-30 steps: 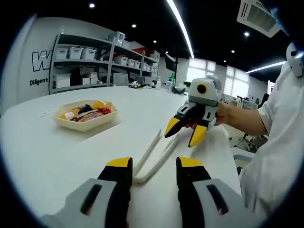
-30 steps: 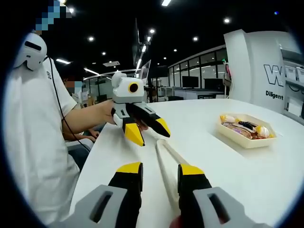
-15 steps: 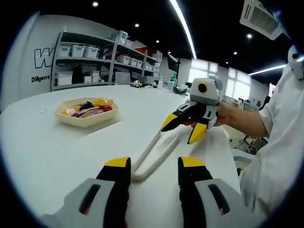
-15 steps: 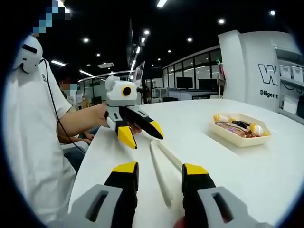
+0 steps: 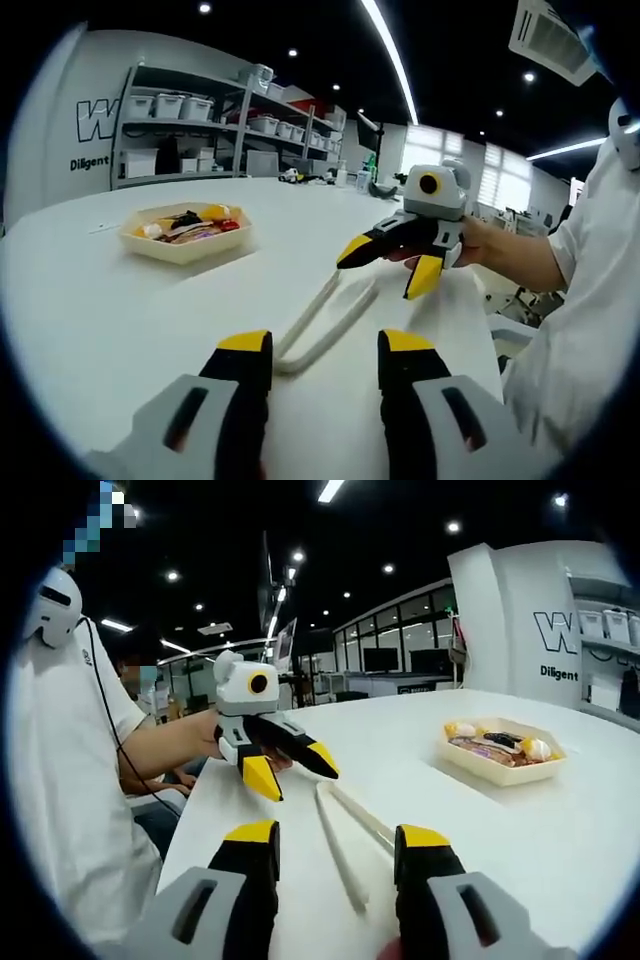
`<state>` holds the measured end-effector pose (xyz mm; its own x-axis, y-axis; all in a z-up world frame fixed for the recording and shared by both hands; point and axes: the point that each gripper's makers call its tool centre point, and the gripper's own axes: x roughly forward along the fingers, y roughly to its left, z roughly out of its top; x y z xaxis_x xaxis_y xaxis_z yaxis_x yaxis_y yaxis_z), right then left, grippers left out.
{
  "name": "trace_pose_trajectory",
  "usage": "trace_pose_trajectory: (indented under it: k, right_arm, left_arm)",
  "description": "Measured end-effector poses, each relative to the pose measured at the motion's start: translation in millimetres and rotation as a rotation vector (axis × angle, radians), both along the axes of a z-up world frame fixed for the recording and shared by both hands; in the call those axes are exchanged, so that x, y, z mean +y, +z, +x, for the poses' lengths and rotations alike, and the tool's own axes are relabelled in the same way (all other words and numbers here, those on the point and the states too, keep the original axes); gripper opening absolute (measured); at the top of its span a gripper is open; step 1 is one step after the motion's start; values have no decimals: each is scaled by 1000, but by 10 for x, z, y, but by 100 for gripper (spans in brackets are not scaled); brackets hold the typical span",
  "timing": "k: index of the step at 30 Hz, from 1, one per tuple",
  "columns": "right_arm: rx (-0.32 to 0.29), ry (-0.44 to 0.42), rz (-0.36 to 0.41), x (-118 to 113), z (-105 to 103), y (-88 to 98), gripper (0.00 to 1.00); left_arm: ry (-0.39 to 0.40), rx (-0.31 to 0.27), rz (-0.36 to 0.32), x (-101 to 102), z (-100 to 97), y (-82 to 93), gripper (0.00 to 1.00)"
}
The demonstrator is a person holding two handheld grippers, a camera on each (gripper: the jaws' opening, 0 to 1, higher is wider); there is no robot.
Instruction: Place the target food into the container with the food tongs after gripping and lifting it, then release it inside without dropping or visibly crushing the food.
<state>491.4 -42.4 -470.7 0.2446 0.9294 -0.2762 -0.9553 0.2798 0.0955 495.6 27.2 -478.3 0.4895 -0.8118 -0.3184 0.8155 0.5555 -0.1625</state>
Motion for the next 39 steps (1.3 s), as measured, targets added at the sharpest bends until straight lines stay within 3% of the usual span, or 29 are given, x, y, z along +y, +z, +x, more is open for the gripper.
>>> trace_pose_trajectory:
  k: [9,23,39]
  right_arm:
    - [20,-25,24,-3,15,32,57]
    - [32,-72,-4,-33,22,-25,74]
    - [16,-134,0,-78,56,2,87]
  left_arm:
    - [8,2,3,14,-18,-5,42]
    - [20,3,5,23,-73,-8,44]
    - [39,1,4,28,-150,-9,44]
